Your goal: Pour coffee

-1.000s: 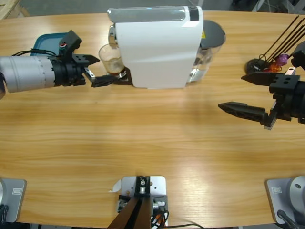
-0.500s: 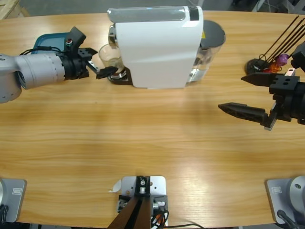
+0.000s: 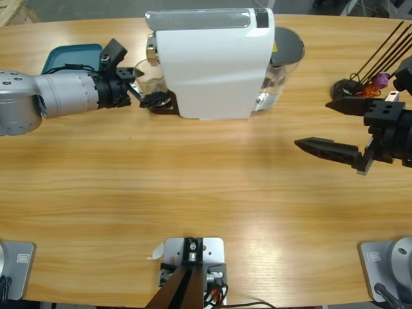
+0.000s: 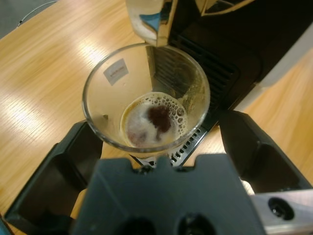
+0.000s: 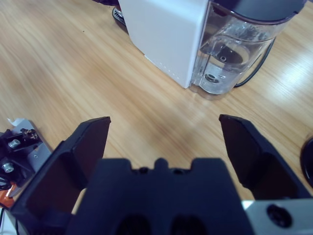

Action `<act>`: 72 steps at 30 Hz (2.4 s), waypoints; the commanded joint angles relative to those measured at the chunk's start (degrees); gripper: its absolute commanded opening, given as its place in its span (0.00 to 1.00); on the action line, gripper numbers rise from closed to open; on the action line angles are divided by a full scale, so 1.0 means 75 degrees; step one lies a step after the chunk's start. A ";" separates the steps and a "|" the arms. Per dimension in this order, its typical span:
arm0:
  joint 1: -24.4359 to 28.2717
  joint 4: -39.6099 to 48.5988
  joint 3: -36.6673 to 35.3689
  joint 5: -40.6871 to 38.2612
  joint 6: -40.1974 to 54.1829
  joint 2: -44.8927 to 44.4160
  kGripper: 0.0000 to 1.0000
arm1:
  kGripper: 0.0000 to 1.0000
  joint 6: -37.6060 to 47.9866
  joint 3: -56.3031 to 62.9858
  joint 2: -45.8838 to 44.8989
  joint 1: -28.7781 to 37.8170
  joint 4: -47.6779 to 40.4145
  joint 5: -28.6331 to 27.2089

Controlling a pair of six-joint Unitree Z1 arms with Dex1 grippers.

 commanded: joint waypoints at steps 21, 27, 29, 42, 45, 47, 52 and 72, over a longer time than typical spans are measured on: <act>0.0355 -0.0517 0.0168 -0.0065 -0.0005 0.0746 0.61 | 1.00 0.0031 0.0192 0.0111 0.0076 -0.0099 -0.0080; 0.0355 -0.0517 0.0121 -0.0077 0.0042 0.0769 0.62 | 1.00 0.0031 0.0190 0.0134 0.0076 -0.0097 -0.0080; 0.0355 -0.0517 0.0121 -0.0093 0.0042 0.0767 0.61 | 1.00 0.0031 0.0180 0.0155 0.0076 -0.0102 -0.0080; 0.1145 -0.0484 0.1096 0.0322 -0.0033 -0.0623 0.43 | 1.00 0.0031 0.0178 0.0169 0.0076 -0.0104 -0.0080; 0.1363 -0.0208 0.1317 0.0690 -0.0028 -0.1230 0.43 | 1.00 0.0031 0.0178 0.0169 0.0076 -0.0104 -0.0080; 0.1513 -0.0137 0.1492 0.0952 -0.0038 -0.1565 0.43 | 1.00 0.0034 0.0178 0.0169 0.0076 -0.0104 -0.0080; 0.2031 0.0088 0.1553 0.1580 -0.0108 -0.2184 0.43 | 1.00 0.0031 0.0178 0.0181 0.0076 -0.0104 -0.0080; 0.4187 -0.0979 0.1047 0.0966 -0.1266 0.0141 0.44 | 1.00 0.0036 0.0166 0.0240 0.0076 -0.0092 -0.0080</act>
